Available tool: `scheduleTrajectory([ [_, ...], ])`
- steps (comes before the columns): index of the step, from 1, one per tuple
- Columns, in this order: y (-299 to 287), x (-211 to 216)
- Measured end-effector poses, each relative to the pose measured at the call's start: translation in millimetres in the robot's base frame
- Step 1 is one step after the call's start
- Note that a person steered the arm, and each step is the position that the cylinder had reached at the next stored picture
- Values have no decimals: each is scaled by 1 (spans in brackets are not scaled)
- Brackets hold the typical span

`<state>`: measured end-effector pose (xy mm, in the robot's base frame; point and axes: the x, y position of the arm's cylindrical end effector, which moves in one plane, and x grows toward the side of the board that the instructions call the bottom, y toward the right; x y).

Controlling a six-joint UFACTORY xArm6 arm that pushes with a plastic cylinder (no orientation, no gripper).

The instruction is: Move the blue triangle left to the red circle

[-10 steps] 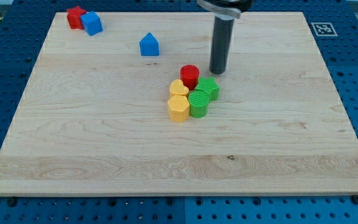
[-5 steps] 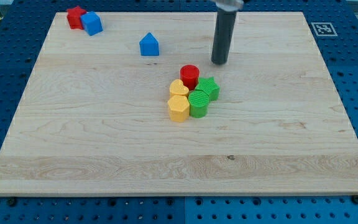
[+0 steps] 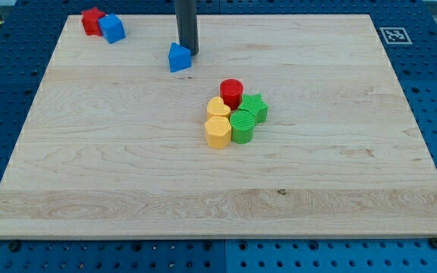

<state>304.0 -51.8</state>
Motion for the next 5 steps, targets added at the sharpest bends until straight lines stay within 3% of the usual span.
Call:
scheduleTrajectory([
  [1,-1,3],
  [3,-52,-34],
  [5,-53,6],
])
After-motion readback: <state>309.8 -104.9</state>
